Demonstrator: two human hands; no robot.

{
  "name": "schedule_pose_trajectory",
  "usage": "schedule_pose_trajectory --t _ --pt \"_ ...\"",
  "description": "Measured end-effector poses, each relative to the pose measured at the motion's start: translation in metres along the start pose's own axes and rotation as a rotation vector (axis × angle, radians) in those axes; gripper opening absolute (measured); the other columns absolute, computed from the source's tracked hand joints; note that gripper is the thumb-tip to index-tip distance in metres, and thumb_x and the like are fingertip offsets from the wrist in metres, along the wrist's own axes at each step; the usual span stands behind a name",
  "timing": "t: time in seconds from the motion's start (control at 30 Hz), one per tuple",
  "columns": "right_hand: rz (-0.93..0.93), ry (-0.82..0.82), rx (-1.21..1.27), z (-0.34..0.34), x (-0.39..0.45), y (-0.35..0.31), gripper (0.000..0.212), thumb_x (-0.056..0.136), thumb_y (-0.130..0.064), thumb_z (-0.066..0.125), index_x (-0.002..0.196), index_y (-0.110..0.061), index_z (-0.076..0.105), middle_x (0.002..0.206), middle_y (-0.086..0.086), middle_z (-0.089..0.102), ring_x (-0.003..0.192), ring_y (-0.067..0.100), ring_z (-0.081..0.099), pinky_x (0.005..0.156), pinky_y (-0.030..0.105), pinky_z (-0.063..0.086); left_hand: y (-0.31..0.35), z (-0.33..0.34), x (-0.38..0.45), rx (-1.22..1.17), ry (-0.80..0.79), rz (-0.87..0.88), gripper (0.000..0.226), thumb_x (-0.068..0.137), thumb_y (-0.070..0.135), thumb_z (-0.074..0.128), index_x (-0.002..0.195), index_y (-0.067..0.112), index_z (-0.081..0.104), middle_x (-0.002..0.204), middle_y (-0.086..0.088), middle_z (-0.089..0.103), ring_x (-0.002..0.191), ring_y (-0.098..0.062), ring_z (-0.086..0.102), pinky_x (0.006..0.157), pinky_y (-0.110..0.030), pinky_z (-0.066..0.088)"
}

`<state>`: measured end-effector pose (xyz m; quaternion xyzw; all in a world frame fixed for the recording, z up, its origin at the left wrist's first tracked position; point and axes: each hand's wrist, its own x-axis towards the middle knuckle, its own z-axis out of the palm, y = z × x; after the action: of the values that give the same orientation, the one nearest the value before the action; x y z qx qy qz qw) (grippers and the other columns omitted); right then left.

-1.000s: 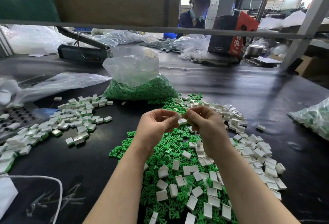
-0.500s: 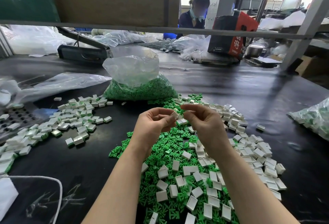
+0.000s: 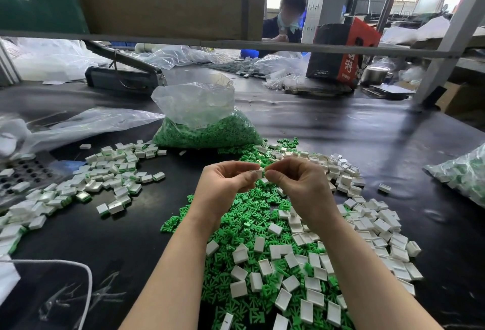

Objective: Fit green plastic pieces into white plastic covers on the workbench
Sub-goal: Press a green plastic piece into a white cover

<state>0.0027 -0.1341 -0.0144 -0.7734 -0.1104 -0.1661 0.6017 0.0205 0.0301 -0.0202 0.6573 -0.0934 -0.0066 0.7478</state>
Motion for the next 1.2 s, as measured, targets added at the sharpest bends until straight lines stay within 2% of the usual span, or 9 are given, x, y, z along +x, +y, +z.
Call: schedule_pose_trajectory --t 0.13,0.23,0.33,0.47,0.67,0.83,0.97,1.1,1.2 --pt "0.015 -0.071 0.013 -0.003 0.0 0.002 0.006 0.085 -0.008 0.071 0.091 -0.008 0.071 0.078 0.003 0.07 0.067 0.005 0.063 0.063 0.016 0.05 -0.001 -0.002 0.0 0.034 -0.022 0.029 0.015 0.081 0.008 0.074 0.08 0.021 0.08 0.081 -0.007 0.076 0.074 -0.013 0.067 0.068 -0.018 0.052" --pt "0.12 -0.189 -0.013 -0.008 0.0 0.007 0.012 0.092 -0.021 0.063 0.095 -0.009 0.063 0.074 0.003 0.069 0.058 0.001 0.057 0.056 0.014 0.043 0.0 -0.003 0.0 0.063 -0.052 0.053 0.016 0.082 0.008 0.074 0.081 0.022 0.08 0.082 -0.005 0.076 0.075 -0.012 0.069 0.069 -0.017 0.052" --pt "0.148 -0.343 -0.134 -0.01 0.0 0.012 0.025 0.101 -0.022 0.05 0.084 -0.006 0.06 0.064 0.002 0.062 0.058 0.014 0.05 0.059 0.027 0.041 0.0 -0.003 0.0 0.19 -0.112 0.057 0.008 0.084 0.013 0.073 0.088 0.02 0.075 0.08 -0.002 0.074 0.074 -0.01 0.068 0.07 -0.019 0.054" --pt "0.1 -0.382 -0.214 -0.01 0.001 0.013 0.03 0.102 -0.02 0.047 0.076 -0.006 0.053 0.063 0.003 0.053 0.063 0.021 0.047 0.065 0.043 0.042 -0.004 -0.002 0.0 0.369 -0.238 -0.029 0.007 0.094 0.015 0.062 0.094 0.009 0.065 0.073 0.001 0.066 0.068 -0.01 0.061 0.071 -0.024 0.053" --pt "0.161 -0.476 -0.193 -0.011 -0.001 0.009 0.028 0.102 -0.016 0.047 0.082 0.003 0.052 0.068 0.009 0.05 0.065 0.02 0.043 0.067 0.038 0.037 -0.003 -0.006 -0.004 0.408 -0.404 -0.102 0.024 0.101 0.017 0.05 0.08 0.012 0.06 0.064 0.003 0.058 0.058 -0.008 0.051 0.059 -0.02 0.042" --pt "0.205 -0.531 -0.152 -0.01 -0.003 0.003 0.029 0.104 -0.015 0.043 0.078 -0.009 0.053 0.069 0.012 0.045 0.065 0.021 0.038 0.062 0.031 0.033 -0.002 -0.006 -0.004 0.368 -0.43 -0.098 0.022 0.1 0.014 0.05 0.079 0.014 0.057 0.06 0.014 0.052 0.055 0.001 0.045 0.053 -0.01 0.035" --pt "0.227 -0.554 -0.125 -0.012 -0.004 0.0 0.03 0.102 -0.013 0.045 0.073 -0.01 0.049 0.062 0.003 0.039 0.057 0.014 0.034 0.054 0.025 0.029 -0.001 -0.007 -0.002 0.416 -0.448 -0.089 0.023 0.1 0.016 0.051 0.077 0.018 0.057 0.056 0.019 0.051 0.053 0.004 0.044 0.053 -0.008 0.034" --pt "0.249 -0.574 -0.13 -0.016 -0.004 -0.001 0.031 0.102 -0.013 0.046 0.072 -0.01 0.051 0.06 0.0 0.039 0.054 0.01 0.033 0.053 0.02 0.029 -0.004 -0.006 -0.002 0.454 -0.456 -0.094 0.026 0.1 0.016 0.051 0.075 0.02 0.056 0.056 0.02 0.049 0.055 0.003 0.043 0.056 -0.01 0.035" --pt "0.257 -0.594 -0.155 -0.016 -0.004 -0.001 0.032 0.101 -0.013 0.048 0.07 -0.012 0.052 0.057 -0.006 0.041 0.052 0.005 0.035 0.053 0.016 0.032 -0.004 -0.005 -0.002 0.456 -0.461 -0.125 0.026 0.099 0.016 0.053 0.075 0.022 0.059 0.061 0.02 0.052 0.066 0.0 0.048 0.072 -0.017 0.041"
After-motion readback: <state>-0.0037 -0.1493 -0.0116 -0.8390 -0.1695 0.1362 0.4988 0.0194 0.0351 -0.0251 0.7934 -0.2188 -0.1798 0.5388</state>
